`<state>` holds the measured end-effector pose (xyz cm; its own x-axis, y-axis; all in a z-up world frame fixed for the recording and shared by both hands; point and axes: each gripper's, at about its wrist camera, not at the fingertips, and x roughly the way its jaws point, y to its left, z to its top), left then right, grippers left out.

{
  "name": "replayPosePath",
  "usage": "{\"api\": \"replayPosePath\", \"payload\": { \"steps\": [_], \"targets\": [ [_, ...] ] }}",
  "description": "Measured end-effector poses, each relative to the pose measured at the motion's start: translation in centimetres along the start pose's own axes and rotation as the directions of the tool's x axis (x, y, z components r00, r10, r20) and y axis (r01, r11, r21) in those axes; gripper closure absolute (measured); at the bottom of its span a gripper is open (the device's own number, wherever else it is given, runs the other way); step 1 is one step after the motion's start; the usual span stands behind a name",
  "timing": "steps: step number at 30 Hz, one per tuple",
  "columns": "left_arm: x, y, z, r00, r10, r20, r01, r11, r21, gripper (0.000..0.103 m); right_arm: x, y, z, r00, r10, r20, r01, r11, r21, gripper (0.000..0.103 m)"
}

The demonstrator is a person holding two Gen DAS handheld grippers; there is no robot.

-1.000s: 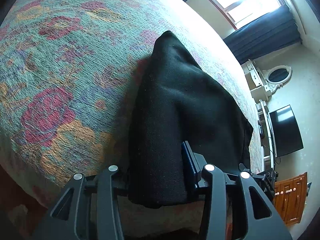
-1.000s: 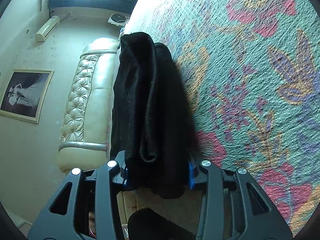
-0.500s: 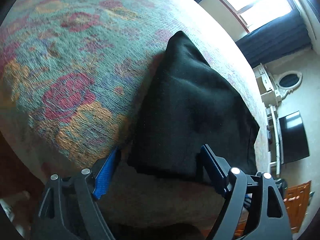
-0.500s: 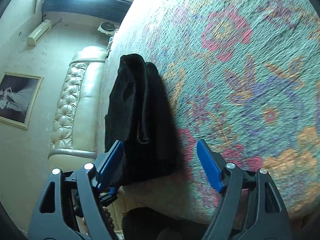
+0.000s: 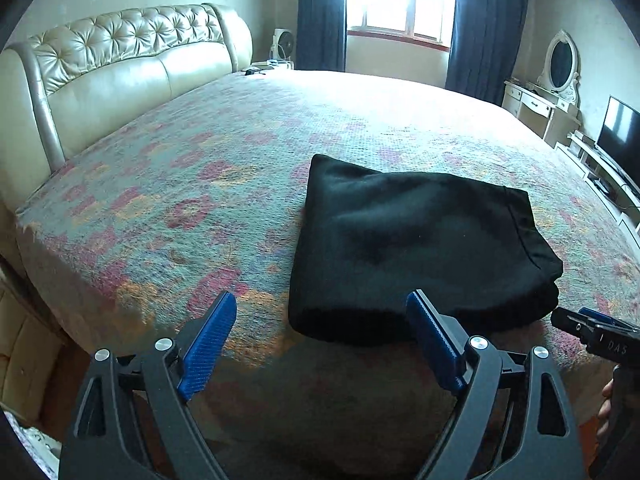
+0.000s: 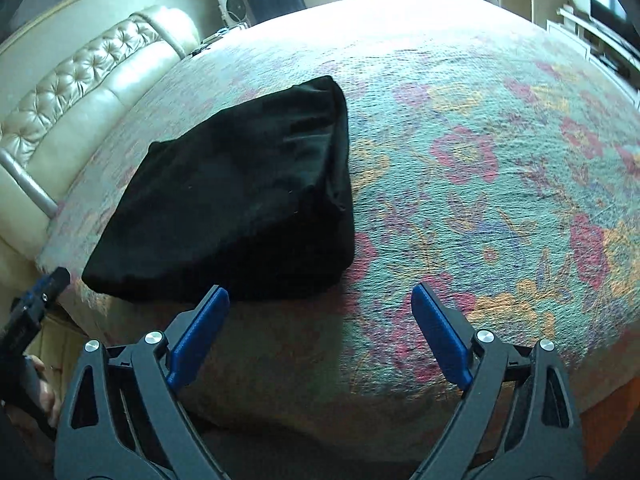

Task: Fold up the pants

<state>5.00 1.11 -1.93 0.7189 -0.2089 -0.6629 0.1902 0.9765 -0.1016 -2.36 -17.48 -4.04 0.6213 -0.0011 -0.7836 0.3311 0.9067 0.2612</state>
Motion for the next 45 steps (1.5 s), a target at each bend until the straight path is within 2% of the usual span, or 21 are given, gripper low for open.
{"api": "replayPosePath", "payload": {
  "steps": [4,7,17,24,40,45],
  "targets": [
    [-0.3,-0.4,0.3,1.000,0.006,0.015,-0.007,1.000,0.020,0.017,-0.3,2.5,-0.4,0.999,-0.012,0.030,0.015,0.995,-0.095,0.010],
    [-0.5,-0.5,0.5,0.999,-0.002,0.038,0.001,1.000,0.019,0.017,-0.4,2.8,-0.8,1.000,-0.006,0.029,0.010,0.993,-0.121,0.010],
    [-0.6,-0.8,0.8,0.999,-0.008,0.052,0.007,1.000,0.023,0.017,-0.2,2.3,-0.7,0.999,-0.015,0.034,0.018,0.995,-0.094,0.010],
    [-0.3,-1.0,0.6,0.999,-0.032,0.027,0.032,0.999,0.021,0.017,0.0,2.4,-0.7,0.999,-0.012,0.033,0.015,0.995,-0.101,0.010],
    [-0.8,-1.4,0.5,0.997,-0.062,0.051,0.061,0.998,0.027,0.016,0.4,2.5,-0.8,1.000,0.007,0.010,-0.006,0.996,-0.087,0.010],
    [-1.0,-1.2,0.7,0.994,-0.088,0.071,0.088,0.996,-0.002,0.011,0.6,2.5,-0.9,1.000,0.010,0.000,-0.010,0.996,-0.086,0.010]
  ]
}}
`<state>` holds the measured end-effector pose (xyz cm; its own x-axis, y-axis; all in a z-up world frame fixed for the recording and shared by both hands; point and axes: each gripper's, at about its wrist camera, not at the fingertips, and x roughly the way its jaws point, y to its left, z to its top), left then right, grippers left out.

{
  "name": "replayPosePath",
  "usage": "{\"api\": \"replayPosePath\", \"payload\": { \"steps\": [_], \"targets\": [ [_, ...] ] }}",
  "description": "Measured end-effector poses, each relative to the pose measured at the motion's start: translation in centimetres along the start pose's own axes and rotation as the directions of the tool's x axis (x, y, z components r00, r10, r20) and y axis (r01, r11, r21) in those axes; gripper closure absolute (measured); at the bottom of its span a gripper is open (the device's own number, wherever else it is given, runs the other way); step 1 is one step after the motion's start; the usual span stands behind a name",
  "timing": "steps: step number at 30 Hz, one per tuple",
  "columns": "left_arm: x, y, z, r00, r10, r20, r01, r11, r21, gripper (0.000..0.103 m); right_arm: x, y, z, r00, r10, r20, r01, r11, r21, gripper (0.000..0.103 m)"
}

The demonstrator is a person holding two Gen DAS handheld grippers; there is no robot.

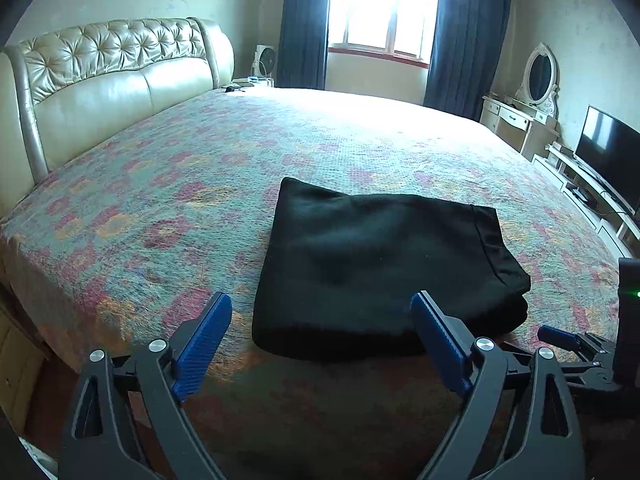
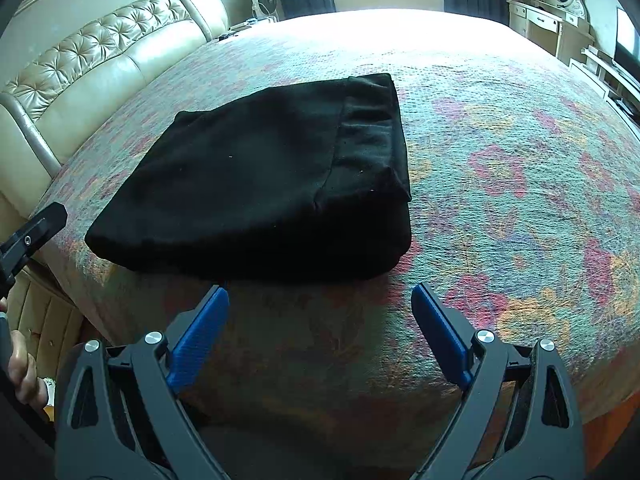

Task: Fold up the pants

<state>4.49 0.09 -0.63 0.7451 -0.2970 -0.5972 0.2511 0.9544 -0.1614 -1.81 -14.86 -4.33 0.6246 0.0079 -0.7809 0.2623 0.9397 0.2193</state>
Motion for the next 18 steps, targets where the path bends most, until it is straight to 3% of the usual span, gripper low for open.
{"api": "replayPosePath", "payload": {
  "steps": [2,5,8,12,18],
  "targets": [
    [0.0,0.1,0.1,0.999,0.040,-0.002,-0.040,0.999,-0.021,0.011,0.1,0.1,-0.1,1.000,0.005,-0.003,-0.005,1.000,0.006,0.010],
    [0.7,0.0,0.2,0.996,0.056,-0.076,-0.054,0.998,0.027,0.011,0.2,0.1,-0.2,1.000,0.009,-0.009,-0.009,1.000,0.008,0.010],
    [0.4,-0.2,0.2,0.994,0.097,-0.055,-0.093,0.993,0.067,0.011,0.4,0.1,-0.4,1.000,0.011,-0.017,-0.011,1.000,0.008,0.010],
    [0.3,0.3,0.3,0.994,0.100,-0.052,-0.098,0.995,0.030,0.011,0.5,0.2,-0.4,1.000,0.018,-0.022,-0.017,1.000,0.015,0.010],
    [1.4,0.7,0.2,0.989,0.098,-0.112,-0.095,0.995,0.035,0.011,0.4,0.1,-0.4,0.999,0.020,-0.026,-0.019,1.000,0.022,0.010]
  ]
}}
